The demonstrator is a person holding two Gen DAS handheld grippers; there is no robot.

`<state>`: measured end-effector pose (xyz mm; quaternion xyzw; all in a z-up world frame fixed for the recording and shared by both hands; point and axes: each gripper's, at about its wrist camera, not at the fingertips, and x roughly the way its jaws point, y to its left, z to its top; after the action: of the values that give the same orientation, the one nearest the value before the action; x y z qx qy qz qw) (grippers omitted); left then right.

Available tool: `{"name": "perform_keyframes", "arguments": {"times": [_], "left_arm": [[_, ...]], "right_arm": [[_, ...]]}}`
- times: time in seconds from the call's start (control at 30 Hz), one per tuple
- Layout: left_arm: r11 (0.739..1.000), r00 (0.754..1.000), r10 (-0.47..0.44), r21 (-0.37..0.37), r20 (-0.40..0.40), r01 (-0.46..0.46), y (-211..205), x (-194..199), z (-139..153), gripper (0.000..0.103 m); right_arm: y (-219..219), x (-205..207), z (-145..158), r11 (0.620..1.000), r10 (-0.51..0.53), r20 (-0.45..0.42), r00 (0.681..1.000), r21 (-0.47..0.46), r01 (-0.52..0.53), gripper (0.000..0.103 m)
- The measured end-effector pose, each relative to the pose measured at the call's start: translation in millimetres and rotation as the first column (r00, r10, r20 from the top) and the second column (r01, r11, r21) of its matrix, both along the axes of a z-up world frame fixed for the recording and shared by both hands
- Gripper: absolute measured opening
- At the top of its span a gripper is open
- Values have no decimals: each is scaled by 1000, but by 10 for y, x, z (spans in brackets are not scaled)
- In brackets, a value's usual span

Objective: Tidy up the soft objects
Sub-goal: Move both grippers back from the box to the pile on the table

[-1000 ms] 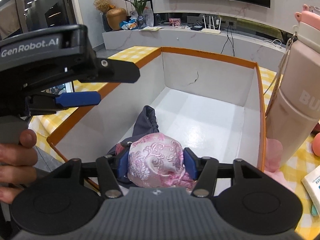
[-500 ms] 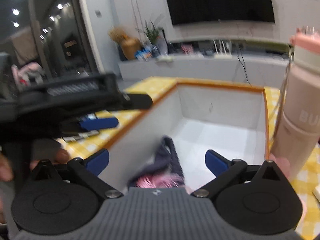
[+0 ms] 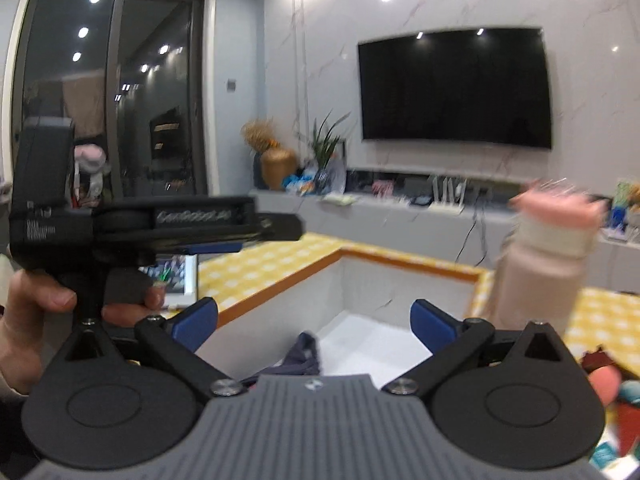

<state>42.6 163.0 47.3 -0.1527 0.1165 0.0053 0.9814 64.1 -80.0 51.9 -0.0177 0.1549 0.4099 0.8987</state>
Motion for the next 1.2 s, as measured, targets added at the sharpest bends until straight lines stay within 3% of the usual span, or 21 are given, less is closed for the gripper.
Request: {"name": "perform_keyframes", "arguments": {"times": [0.13,0.3,0.43,0.57,0.7,0.8,0.87,0.93,0.97,1.03,1.1,1.2], "left_arm": [[996,997,-74,-48,0,74,-160,6,26,97],[985,986,-166,-40,-12,165,-482,27,-15,97],[965,963,-263,4,-64,264,-817,-9,-125,97],[928,927,-352,83,-128,364,-1222,38,-251,97],[904,907,-356,164,-226,396,-1626,205,-432,97],[880,886,-370,201,-278,430,-1849,288,-636,97],[855,903,-339,314,-264,413,-2031,262,-753,97],[847,937,-255,413,-237,335,-2171,244,-865,97],[840,950,-228,450,-214,303,-2221,239,-920,97],[818,960,-209,505,-186,275,-2304,240,-976,97],[815,951,-244,490,-193,308,-2336,223,-962,94],[837,952,-250,456,-176,304,-2390,184,-911,94]], "right_arm": [[-436,-35,97,996,-51,24,998,69,49,100],[-959,11,23,976,-214,15,977,39,213,100],[-1328,161,-148,924,-383,-37,923,-18,383,100],[-1597,271,-350,877,-478,-59,876,-92,472,100],[-1725,421,-554,816,-562,-62,825,-203,541,100],[-1783,546,-666,801,-589,-101,802,-207,562,98],[-1783,644,-733,815,-567,-116,816,-221,535,92],[-1724,784,-820,828,-540,-144,829,-270,492,86],[-1745,813,-874,832,-534,-179,826,-284,477,83],[-1781,943,-985,829,-553,-280,785,-279,484,83],[-1808,1036,-1042,821,-567,-318,760,-289,492,83],[-1842,1078,-1058,817,-574,-330,749,-285,501,83]]}}
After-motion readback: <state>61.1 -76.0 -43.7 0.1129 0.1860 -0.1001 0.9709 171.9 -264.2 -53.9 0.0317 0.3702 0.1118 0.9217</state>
